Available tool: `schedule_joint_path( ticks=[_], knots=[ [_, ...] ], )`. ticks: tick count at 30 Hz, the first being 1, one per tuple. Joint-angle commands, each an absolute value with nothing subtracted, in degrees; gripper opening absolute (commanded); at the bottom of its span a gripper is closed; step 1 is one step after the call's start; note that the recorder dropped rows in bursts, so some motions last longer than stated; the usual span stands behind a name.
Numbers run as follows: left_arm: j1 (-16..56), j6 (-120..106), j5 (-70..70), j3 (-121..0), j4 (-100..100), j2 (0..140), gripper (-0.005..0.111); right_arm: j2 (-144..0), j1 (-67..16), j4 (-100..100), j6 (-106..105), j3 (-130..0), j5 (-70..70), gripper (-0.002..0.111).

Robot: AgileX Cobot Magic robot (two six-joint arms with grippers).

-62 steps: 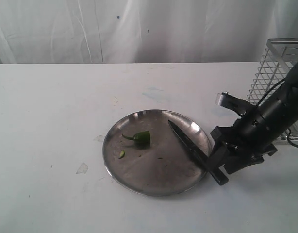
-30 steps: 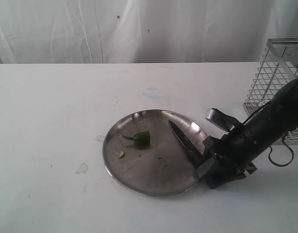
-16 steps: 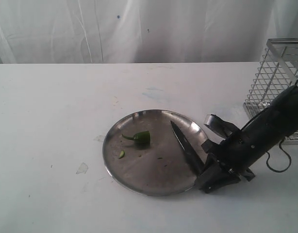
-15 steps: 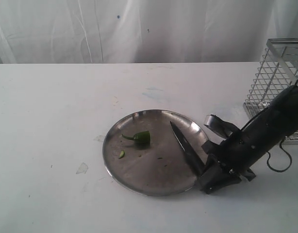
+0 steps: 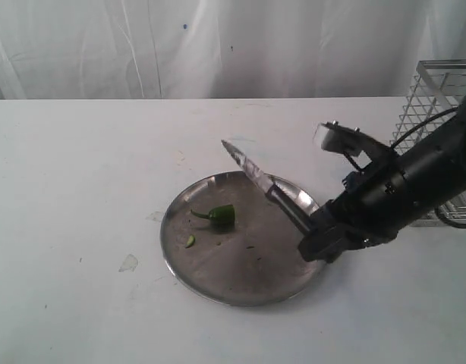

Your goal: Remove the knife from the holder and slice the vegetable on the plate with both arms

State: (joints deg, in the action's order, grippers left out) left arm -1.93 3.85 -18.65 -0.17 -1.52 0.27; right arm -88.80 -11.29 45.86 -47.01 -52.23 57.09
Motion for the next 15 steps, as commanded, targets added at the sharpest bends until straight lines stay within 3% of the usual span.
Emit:
schedule_joint_path(
  ticks=[1, 5, 15],
  knots=[
    [-1.58, 3.98, -19.78, 0.00, -1.34, 0.00, 0.000, -78.63, -13.75, 41.64, -44.91, -49.90, 42.66, 0.000],
    [-1.58, 3.98, -19.78, 0.00, -1.34, 0.00, 0.000, -77.89, -13.75, 38.99, -40.15, -44.73, 35.01, 0.000],
    [-1.58, -12.93, -14.12, 0.00, -21.90, 0.00, 0.000, -77.89, -15.77, 39.78, -40.26, -44.59, 40.85, 0.000]
  ],
)
